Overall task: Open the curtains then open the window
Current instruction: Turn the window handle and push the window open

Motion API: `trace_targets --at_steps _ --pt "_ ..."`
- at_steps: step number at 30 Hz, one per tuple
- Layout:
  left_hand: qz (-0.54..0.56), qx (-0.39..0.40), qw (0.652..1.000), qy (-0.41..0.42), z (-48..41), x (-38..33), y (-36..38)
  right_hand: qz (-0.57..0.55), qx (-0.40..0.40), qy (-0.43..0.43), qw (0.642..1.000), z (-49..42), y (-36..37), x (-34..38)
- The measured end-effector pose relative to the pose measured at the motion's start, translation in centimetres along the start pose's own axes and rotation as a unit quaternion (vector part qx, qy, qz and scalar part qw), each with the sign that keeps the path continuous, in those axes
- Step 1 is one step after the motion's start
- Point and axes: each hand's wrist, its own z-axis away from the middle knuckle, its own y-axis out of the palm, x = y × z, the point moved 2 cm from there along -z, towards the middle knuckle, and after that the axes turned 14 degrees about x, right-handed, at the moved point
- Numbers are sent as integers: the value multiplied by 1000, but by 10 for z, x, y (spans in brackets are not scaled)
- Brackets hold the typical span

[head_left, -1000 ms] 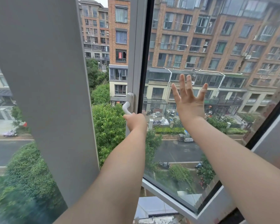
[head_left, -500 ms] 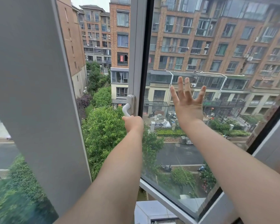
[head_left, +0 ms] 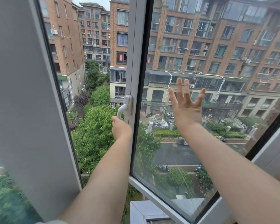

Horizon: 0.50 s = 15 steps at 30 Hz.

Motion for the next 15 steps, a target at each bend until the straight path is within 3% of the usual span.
trace_targets --at_steps 6,9,13,15 --pt "30 4 1000 2 13 -2 10 2 3 4 1000 -1 6 0" --pt "159 -19 987 -20 37 -26 18 6 3 2 1000 -3 3 0" --pt "320 12 943 -89 36 -51 21 19 18 -6 1000 -1 4 -2" --pt "416 41 901 -119 36 -61 16 20 18 -5 1000 2 4 -2"
